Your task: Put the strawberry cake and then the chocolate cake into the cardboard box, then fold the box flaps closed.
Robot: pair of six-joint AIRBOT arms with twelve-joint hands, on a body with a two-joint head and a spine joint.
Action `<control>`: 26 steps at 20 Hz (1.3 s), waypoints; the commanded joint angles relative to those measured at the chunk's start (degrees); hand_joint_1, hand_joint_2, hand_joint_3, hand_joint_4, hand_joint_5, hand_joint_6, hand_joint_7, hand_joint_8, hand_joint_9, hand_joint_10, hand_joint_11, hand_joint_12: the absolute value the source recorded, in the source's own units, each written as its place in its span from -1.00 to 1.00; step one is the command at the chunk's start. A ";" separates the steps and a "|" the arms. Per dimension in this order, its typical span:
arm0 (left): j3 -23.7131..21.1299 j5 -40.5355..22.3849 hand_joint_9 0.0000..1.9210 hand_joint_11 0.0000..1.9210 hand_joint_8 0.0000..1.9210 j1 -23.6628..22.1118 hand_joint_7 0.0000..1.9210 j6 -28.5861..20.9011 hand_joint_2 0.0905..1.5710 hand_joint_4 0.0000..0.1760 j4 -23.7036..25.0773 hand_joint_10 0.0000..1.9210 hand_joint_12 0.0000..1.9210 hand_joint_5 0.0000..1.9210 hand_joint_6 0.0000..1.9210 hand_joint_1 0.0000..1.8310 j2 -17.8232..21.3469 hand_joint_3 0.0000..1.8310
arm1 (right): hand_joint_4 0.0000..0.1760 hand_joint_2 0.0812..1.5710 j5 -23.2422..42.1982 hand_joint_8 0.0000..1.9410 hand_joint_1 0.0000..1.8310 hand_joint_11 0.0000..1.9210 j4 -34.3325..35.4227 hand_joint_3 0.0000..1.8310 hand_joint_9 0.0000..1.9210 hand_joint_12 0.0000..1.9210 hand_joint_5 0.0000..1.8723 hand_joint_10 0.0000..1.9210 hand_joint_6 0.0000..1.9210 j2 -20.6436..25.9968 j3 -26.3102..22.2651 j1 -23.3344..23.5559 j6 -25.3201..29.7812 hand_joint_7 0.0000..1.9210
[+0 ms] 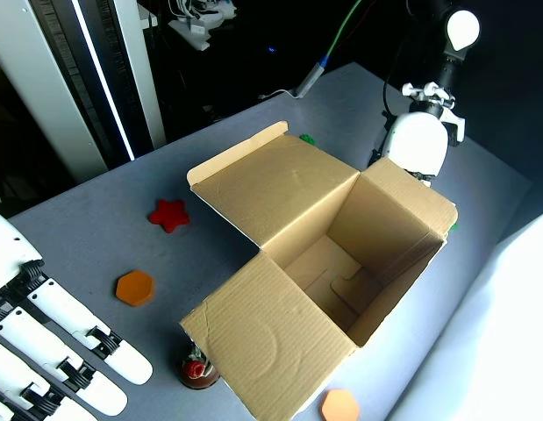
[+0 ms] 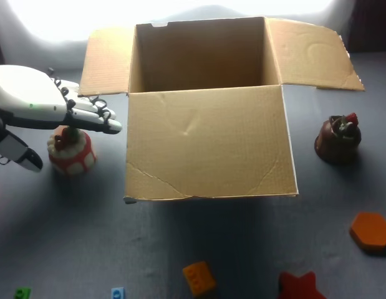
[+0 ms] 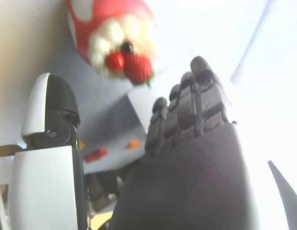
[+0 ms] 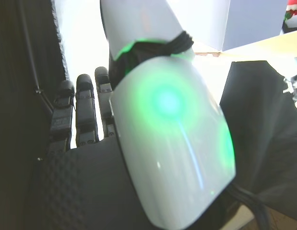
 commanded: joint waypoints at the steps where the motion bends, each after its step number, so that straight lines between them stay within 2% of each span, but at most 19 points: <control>1: 0.83 -0.30 -0.89 -1.00 -0.99 0.03 -0.93 0.05 0.29 -0.59 -3.33 -0.99 -0.40 -0.93 -0.99 0.30 -0.07 -1.00 | -1.00 0.25 4.34 -1.00 0.40 -1.00 -1.73 -0.99 -0.96 -1.00 -0.97 -0.99 -0.99 0.77 0.15 0.85 -0.55 -0.94; 3: 2.20 -0.33 -0.88 -1.00 -0.99 0.41 -0.92 0.05 0.29 -0.63 -3.33 -0.99 -0.40 -0.92 -0.99 0.31 -0.95 -1.00 | -1.00 0.26 4.35 -1.00 0.39 -1.00 -1.73 -0.99 -0.96 -1.00 -0.98 -1.00 -1.00 0.77 0.15 0.85 -0.65 -0.93; 5: 2.87 -0.33 -0.89 -1.00 -1.00 0.42 -0.92 0.05 0.30 -0.54 -3.33 -1.00 -0.43 -0.92 -0.99 0.31 -1.54 -1.00 | -1.00 0.26 4.35 -1.00 0.39 -0.99 -1.73 -0.99 -0.96 -1.00 -0.98 -1.00 -1.00 0.76 0.14 0.85 -0.66 -0.94; 11: 3.19 0.18 -0.89 -1.00 -1.00 1.47 -0.93 0.06 0.32 -0.60 -3.33 -1.00 -0.37 -0.94 -1.00 0.29 -3.04 -0.99 | -1.00 0.22 4.35 -1.00 0.47 -1.00 -1.73 -1.00 -0.96 -1.00 -0.98 -0.99 -0.99 0.75 0.14 0.87 -0.79 -0.93; 13: 3.43 0.33 -0.92 -1.00 -1.00 1.67 -0.96 0.07 0.31 -0.61 -3.33 -1.00 -0.45 -0.97 -1.00 0.30 -3.45 -0.99 | -1.00 0.24 4.35 -0.99 0.44 -0.98 -1.73 -1.00 -0.95 -0.99 -0.97 -0.99 -0.99 0.75 0.14 0.88 -0.79 -0.91; 17: 4.38 0.67 -0.91 -1.00 -1.00 1.78 -0.95 0.37 0.30 -0.52 -3.33 -1.00 -0.38 -0.95 -1.00 0.32 -4.33 -1.00 | -1.00 0.24 4.56 -1.00 0.44 -1.00 -1.73 -1.00 -0.96 -0.99 -0.97 -0.99 -0.99 0.75 0.13 0.92 -0.90 -0.93; 19: 5.91 0.84 -0.92 -1.00 -1.00 2.00 -0.96 0.55 0.31 -0.56 -3.34 -1.00 -0.38 -0.96 -1.00 0.32 -5.02 -1.00 | -1.00 0.23 4.56 -0.99 0.46 -1.00 -1.73 -1.00 -0.94 -0.99 -0.97 -0.99 -0.99 0.74 0.12 0.96 -0.90 -0.91; 21: 7.63 0.79 -0.87 -1.00 -0.99 2.06 -0.94 0.88 0.30 -0.61 -3.35 -0.99 -0.29 -0.94 -0.99 0.31 -5.63 -1.00 | -1.00 0.24 4.56 -1.00 0.42 -0.99 -1.73 -1.00 -0.94 -0.98 -0.96 -0.99 -0.99 0.74 0.12 0.99 -0.91 -0.92; 22: 8.29 0.70 -0.82 -1.00 -0.99 2.06 -0.89 0.96 0.29 -0.57 -3.36 -0.98 -0.19 -0.88 -0.98 0.33 -5.82 -1.00 | -1.00 0.25 4.56 -1.00 0.41 -0.99 -1.73 -1.00 -0.95 -0.98 -0.95 -0.99 -0.99 0.73 0.12 1.00 -0.92 -0.92; 23: 8.95 0.49 -0.74 -1.00 -0.99 2.06 -0.81 0.98 0.28 -0.47 -3.38 -0.97 -0.06 -0.79 -0.97 0.34 -6.01 -1.00 | -1.00 0.26 4.55 -1.00 0.40 -0.99 -1.73 -0.99 -0.95 -0.97 -0.96 -0.99 -0.99 0.72 0.12 1.01 -0.92 -0.92; 24: 9.44 0.32 -0.60 -0.91 -0.98 2.11 -0.68 0.98 0.28 -0.29 -3.41 -0.96 0.07 -0.66 -0.96 0.38 -6.12 -1.00 | -0.97 0.27 4.54 -1.00 0.37 -1.00 -1.73 -0.99 -0.94 -0.90 -0.96 -0.99 -1.00 0.72 0.12 1.02 -0.92 -0.92; 25: 9.52 0.26 -0.45 -0.80 -0.96 2.14 -0.54 0.98 0.28 -0.35 -3.42 -0.91 0.19 -0.53 -0.94 0.40 -6.12 -1.00 | -0.93 0.28 4.54 -1.00 0.34 -1.00 -1.73 -0.99 -0.93 -0.80 -0.96 -0.99 -1.00 0.72 0.12 1.03 -0.93 -0.91; 26: 9.48 0.16 -0.37 -0.74 -0.95 2.18 -0.46 0.98 0.29 -0.41 -3.50 -0.88 0.29 -0.46 -0.93 0.40 -6.10 -1.00 | -0.97 0.27 4.55 -1.00 0.34 -1.00 -1.73 -0.99 -0.93 -0.79 -0.96 -0.99 -1.00 0.72 0.12 1.02 -0.95 -0.91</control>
